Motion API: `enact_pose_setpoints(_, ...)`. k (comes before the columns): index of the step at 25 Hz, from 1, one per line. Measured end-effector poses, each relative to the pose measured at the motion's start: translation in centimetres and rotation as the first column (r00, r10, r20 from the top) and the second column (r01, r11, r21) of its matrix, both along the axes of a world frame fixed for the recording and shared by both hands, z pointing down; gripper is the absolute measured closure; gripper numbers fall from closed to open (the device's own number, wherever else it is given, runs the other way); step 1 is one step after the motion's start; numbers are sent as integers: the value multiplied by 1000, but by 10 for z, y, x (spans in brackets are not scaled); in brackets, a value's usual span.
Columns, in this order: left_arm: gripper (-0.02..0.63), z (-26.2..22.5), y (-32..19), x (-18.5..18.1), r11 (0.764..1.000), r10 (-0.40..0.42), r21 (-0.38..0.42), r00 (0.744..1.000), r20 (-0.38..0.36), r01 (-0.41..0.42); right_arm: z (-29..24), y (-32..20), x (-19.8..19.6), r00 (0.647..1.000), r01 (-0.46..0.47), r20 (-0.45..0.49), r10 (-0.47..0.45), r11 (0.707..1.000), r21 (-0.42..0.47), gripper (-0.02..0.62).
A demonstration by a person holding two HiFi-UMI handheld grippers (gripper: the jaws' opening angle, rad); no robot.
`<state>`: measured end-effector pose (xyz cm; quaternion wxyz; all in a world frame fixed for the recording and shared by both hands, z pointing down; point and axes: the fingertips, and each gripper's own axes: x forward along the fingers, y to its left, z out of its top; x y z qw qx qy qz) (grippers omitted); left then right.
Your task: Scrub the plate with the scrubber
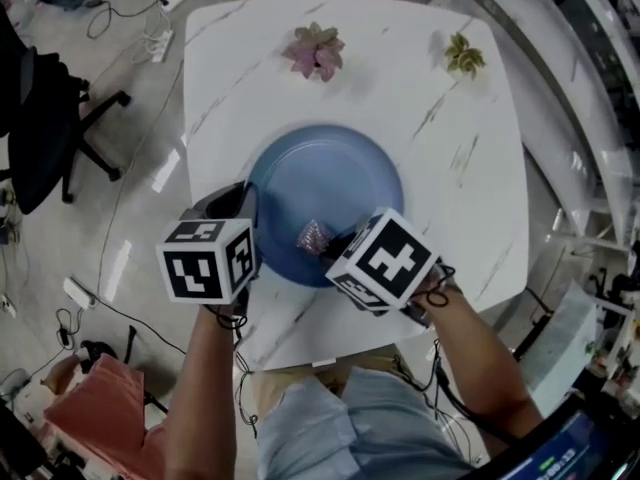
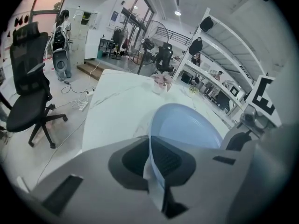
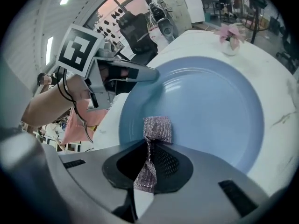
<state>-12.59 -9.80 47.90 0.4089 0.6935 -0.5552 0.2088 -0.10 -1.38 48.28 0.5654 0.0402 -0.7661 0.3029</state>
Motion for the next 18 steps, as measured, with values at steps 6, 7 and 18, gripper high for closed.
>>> enact_pose_setpoints(6, 588, 0, 1, -2, 1000, 3, -1, 1000, 7, -3, 0, -30, 28, 993, -110, -33, 112, 992, 60, 545)
enact_pose_setpoints(7, 588, 0, 1, -2, 1000, 4, -1, 1000, 9, -4, 0, -34, 31, 992, -123, -33, 126, 990, 66, 545)
enact_pose_setpoints(18, 586, -2, 0, 3, 1000, 30, -7, 999, 20, -30, -1, -85, 47, 980, -192, -30, 197, 973, 127, 543)
